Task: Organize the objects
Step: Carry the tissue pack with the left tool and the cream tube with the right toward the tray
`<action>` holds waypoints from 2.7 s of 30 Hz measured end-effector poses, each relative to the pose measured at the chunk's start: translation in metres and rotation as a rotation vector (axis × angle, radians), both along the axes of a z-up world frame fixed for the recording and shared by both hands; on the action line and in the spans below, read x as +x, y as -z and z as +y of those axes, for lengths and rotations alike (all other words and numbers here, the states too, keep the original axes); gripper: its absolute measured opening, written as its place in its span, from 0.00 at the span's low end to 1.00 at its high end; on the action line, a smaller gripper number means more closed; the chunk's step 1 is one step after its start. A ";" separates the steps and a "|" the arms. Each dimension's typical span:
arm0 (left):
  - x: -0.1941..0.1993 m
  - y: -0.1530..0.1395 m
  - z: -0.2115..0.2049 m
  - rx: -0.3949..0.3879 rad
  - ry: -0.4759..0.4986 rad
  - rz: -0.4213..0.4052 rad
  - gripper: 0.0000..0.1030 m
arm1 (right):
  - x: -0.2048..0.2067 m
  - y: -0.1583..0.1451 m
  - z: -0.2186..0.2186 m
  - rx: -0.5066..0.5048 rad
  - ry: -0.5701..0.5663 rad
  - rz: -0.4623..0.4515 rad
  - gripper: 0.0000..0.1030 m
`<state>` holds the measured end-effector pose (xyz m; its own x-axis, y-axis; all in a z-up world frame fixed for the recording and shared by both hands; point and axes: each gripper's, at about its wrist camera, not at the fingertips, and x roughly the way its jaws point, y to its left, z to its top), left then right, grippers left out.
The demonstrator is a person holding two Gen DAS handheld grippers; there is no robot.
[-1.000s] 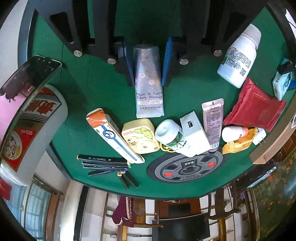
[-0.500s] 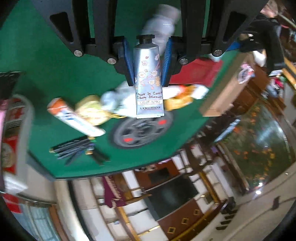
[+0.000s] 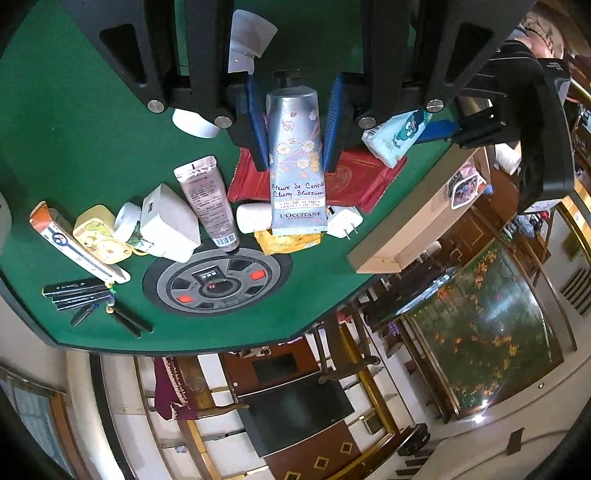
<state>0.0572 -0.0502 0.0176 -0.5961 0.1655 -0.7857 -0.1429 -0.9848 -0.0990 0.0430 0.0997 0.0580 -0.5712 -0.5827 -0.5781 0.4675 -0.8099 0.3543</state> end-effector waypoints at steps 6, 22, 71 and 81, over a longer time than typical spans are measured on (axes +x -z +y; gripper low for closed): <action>-0.002 -0.001 0.003 -0.003 -0.001 -0.002 0.47 | 0.004 -0.003 -0.001 0.005 -0.013 0.018 0.31; 0.002 -0.012 0.000 0.001 -0.021 0.030 0.47 | 0.002 -0.003 0.001 -0.001 0.002 0.026 0.31; -0.023 -0.036 -0.181 -0.019 -0.368 0.040 0.47 | 0.012 0.008 -0.041 -0.007 -0.057 0.007 0.31; -0.014 -0.011 -0.171 -0.099 -0.321 -0.016 0.47 | 0.014 0.008 -0.045 -0.004 -0.075 0.004 0.31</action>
<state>0.0430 -0.2212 0.0284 -0.5933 -0.1064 -0.7979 0.1770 -0.9842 -0.0004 0.0568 0.0548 0.0498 -0.5284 -0.6265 -0.5730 0.5284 -0.7709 0.3557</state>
